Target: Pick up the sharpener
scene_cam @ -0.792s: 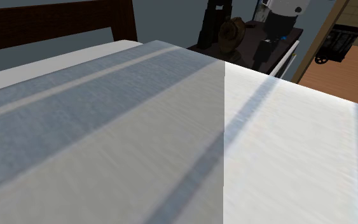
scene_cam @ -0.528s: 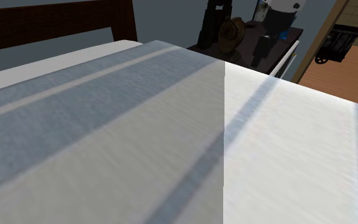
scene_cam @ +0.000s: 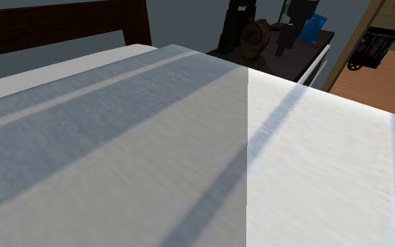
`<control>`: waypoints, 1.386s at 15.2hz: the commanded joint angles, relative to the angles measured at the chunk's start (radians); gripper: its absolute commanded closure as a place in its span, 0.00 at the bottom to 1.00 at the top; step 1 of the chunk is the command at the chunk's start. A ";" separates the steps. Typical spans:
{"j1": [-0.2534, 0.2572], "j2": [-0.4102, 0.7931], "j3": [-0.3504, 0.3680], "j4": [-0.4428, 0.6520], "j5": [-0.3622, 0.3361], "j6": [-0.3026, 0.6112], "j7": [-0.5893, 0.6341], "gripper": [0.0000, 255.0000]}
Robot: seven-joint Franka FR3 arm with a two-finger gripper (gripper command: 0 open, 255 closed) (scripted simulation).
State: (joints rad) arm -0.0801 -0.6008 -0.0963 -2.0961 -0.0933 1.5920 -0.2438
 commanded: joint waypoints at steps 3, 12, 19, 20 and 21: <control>-0.016 0.113 -0.060 0.117 -0.020 0.010 -0.066 0.00; -0.051 0.397 -0.191 0.443 0.002 -0.004 -0.223 0.00; -0.116 0.677 -0.287 0.804 0.101 -0.080 -0.358 0.00; -0.115 0.667 -0.284 0.779 0.097 -0.062 -0.356 0.00; -0.113 0.658 -0.283 0.753 0.093 -0.045 -0.353 0.00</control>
State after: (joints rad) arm -0.1917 0.0522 -0.3781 -1.3423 -0.0020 1.5399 -0.5957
